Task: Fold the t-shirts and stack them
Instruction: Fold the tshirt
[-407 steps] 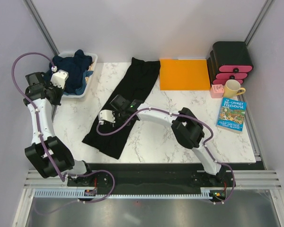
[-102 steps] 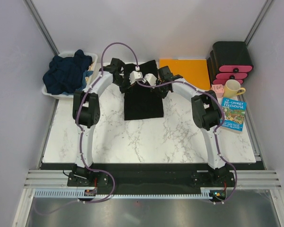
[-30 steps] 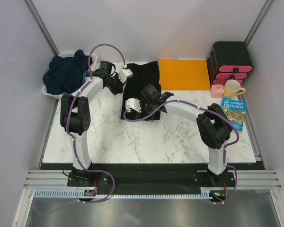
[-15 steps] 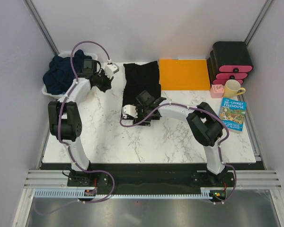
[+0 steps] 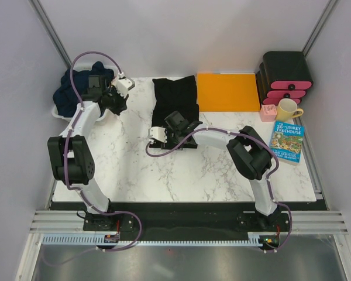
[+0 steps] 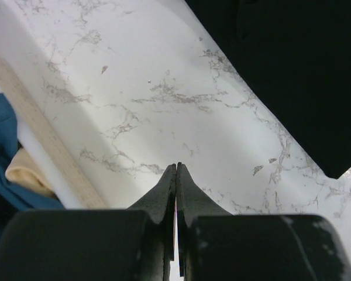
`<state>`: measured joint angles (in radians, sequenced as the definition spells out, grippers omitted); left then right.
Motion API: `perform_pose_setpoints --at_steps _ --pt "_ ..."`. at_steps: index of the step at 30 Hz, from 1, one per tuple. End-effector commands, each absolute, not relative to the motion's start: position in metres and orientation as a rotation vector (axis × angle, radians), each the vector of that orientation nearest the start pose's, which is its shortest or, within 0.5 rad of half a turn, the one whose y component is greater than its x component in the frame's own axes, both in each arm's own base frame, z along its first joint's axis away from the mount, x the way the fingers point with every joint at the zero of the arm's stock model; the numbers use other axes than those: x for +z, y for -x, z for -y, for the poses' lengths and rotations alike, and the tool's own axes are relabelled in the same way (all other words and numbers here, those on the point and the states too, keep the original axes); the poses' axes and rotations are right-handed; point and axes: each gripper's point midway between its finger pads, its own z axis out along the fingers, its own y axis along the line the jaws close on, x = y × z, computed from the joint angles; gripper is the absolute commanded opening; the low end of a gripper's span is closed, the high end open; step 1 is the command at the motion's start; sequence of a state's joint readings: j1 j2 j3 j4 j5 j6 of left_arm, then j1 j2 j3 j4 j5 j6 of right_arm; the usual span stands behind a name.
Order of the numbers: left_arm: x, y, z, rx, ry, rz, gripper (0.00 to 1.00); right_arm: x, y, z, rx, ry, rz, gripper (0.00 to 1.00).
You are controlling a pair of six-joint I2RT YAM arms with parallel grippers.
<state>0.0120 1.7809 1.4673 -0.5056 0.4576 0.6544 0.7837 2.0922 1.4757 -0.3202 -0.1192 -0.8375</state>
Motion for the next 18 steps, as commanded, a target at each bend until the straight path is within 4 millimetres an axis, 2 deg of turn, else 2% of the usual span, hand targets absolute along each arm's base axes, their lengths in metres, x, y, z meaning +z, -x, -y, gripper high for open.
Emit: perform_pose_setpoints --at_steps 1,2,3,4,9,18 --pt "0.186 -0.457 0.042 -0.203 -0.892 -2.020 0.02 -0.009 -0.371 -0.333 0.021 1.911 -1.775 0.52" --pt "0.186 -0.454 0.042 -0.204 -0.891 -2.020 0.02 -0.010 -0.370 -0.334 0.026 1.922 -1.774 0.41" --pt "0.183 -0.450 0.042 -0.206 -0.896 -2.026 0.02 -0.010 -0.370 -0.333 0.027 1.930 -1.776 0.14" --pt "0.185 -0.448 0.040 -0.198 -0.897 -2.021 0.02 -0.010 -0.368 -0.334 0.034 1.938 -1.779 0.00" --pt "0.183 -0.438 0.031 -0.186 -0.889 -2.028 0.02 0.005 -0.349 -0.337 0.143 2.003 -1.795 0.00" --pt "0.194 -0.433 0.017 -0.155 -0.878 -2.003 0.02 0.044 -0.296 -0.327 0.290 2.155 -1.777 0.00"
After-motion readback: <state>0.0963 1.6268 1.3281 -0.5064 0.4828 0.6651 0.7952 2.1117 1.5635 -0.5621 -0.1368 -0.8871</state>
